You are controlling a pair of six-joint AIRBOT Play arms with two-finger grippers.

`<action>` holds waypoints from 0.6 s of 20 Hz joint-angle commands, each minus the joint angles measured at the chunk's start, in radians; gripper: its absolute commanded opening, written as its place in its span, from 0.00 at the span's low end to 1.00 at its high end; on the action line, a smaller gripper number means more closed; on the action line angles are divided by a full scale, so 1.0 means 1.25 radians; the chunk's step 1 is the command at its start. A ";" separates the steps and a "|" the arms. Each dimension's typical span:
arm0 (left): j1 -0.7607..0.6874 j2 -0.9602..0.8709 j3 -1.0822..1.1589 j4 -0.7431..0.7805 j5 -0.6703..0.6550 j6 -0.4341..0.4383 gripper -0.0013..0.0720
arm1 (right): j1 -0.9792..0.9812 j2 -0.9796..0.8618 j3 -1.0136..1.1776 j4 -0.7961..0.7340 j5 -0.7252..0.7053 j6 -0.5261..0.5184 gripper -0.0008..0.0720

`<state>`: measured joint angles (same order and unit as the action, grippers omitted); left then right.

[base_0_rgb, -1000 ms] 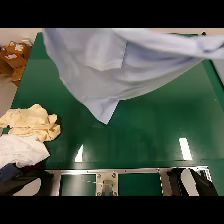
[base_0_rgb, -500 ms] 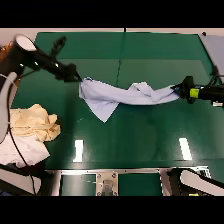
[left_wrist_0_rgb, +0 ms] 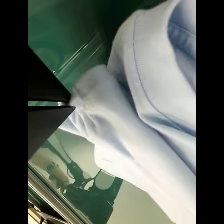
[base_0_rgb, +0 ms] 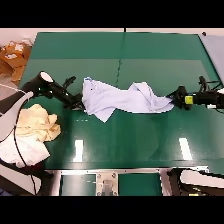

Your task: Fold the shirts.

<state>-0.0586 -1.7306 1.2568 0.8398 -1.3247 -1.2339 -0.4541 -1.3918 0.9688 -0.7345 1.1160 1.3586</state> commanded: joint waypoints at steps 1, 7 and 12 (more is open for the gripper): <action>0.000 -0.001 -0.019 -0.014 0.010 0.010 0.05 | -0.043 0.001 0.092 -0.009 0.118 -0.008 0.68; 0.000 -0.001 -0.019 -0.014 0.014 0.010 0.05 | 0.117 0.001 0.150 -0.005 -0.001 -0.063 0.73; 0.000 -0.001 -0.019 -0.014 0.014 0.010 0.05 | 0.233 -0.164 0.270 -0.005 -0.089 -0.048 0.73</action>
<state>-0.0586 -1.7309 1.2339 0.8223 -1.3087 -1.2213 -0.2386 -1.4906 1.2247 -0.7406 1.0538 1.2907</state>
